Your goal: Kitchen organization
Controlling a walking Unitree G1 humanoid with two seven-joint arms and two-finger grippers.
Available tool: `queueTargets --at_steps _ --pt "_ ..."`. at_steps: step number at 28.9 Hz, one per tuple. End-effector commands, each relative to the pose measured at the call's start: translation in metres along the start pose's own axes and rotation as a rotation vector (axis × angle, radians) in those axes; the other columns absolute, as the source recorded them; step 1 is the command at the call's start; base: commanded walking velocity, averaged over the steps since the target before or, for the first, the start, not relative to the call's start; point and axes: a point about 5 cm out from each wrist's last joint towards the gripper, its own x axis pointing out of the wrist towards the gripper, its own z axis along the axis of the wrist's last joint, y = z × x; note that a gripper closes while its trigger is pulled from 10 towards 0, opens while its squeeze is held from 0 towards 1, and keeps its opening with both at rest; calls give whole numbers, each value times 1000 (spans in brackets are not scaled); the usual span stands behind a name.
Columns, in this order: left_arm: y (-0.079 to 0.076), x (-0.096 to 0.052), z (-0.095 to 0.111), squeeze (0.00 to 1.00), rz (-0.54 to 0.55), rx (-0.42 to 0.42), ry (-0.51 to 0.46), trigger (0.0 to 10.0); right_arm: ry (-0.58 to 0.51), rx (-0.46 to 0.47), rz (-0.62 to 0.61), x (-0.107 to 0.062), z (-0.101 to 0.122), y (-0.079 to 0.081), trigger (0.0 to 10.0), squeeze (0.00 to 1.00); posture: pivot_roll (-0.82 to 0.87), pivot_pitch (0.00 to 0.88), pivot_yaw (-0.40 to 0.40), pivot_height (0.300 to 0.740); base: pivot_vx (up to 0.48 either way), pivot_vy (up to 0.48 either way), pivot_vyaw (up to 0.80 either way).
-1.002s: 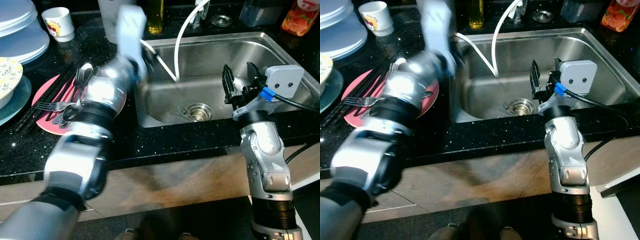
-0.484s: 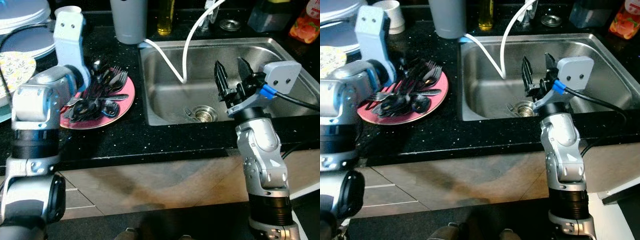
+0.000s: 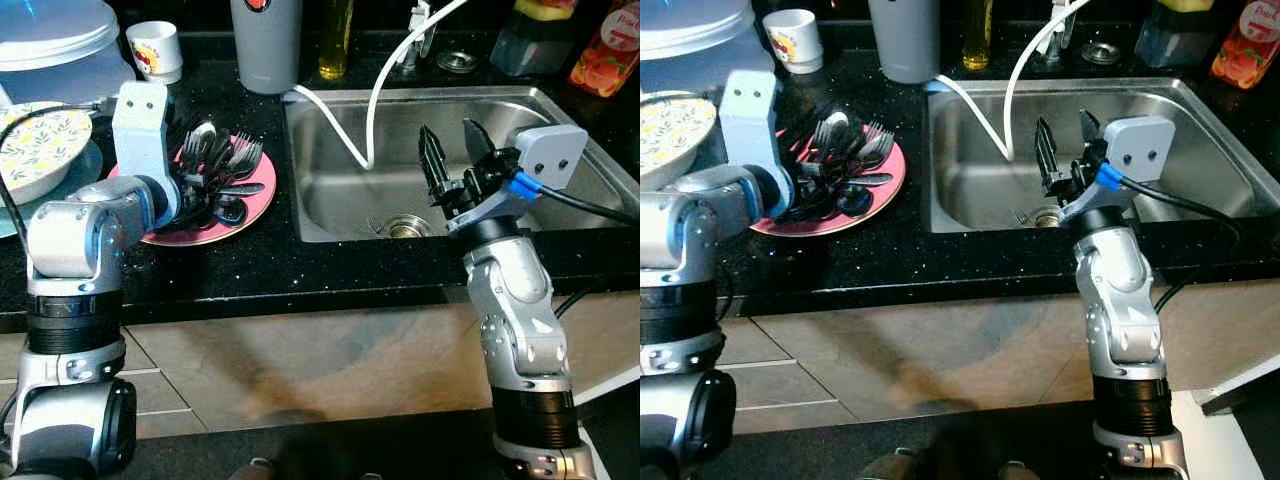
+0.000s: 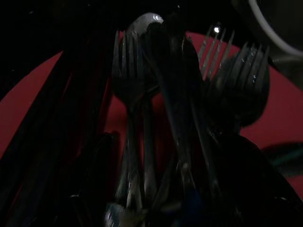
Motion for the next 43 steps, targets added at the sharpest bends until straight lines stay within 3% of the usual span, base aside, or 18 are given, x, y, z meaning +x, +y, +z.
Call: queueTargets --at_steps 1,3,4,5,6,14,17,19,23,24,26,27,29,38,43 --pt "4 11 -19 0 36 -20 70 8471 -2 8 2 1 -1 -1 10000 0 132 118 3 740 0 0 0" --pt "4 15 -22 0 38 -21 77 8471 -2 8 1 1 -1 -1 10000 0 132 118 3 740 0 0 0" --pt "4 18 -26 0 39 -21 91 2627 -2 6 1 1 -1 -1 10000 0 132 118 3 740 0 0 0" --pt "3 20 -28 0 39 -22 100 2627 -1 5 1 0 -1 -2 10000 0 132 118 3 740 0 0 0" --pt "2 24 -33 0 42 0 122 0 -2 3 0 0 -1 -2 10000 0 121 117 3 740 0 0 0" --pt "0 28 -37 0 52 46 128 0 -8 -1 -8 -1 0 -3 10000 0 111 117 9 740 0 0 0" --pt "-1 28 -34 0 75 100 99 0 -3 -3 -15 -3 0 -5 10000 0 105 116 11 740 0 0 0" --pt "1 24 -20 0 144 168 11 0 3 0 -25 -5 0 -7 10000 0 100 114 9 740 0 0 0" --pt "1 19 -1 0 189 181 -94 0 3 2 -28 -5 0 -8 10000 0 100 114 9 740 0 0 0" --pt "-1 16 8 0 192 181 -132 9765 3 2 -29 -5 0 -8 10000 0 100 112 6 740 0 0 0" --pt "-3 13 17 0 197 182 -168 10000 2 3 -30 -5 0 -9 10000 0 100 112 6 740 0 0 0" --pt "-8 9 34 0 179 145 -217 10000 1 7 -32 -4 0 -9 10000 0 102 110 4 740 0 0 0" --pt "-13 8 45 0 148 98 -241 10000 0 9 -33 -4 0 -9 10000 0 102 110 4 740 0 0 0" --pt "-39 19 66 0 28 -86 -264 10000 -6 15 -37 -3 2 -9 10000 0 93 106 8 740 0 0 0" --pt "-46 25 72 0 43 -77 -277 10000 -7 17 -45 -3 3 -10 10000 0 79 103 16 740 0 0 0"
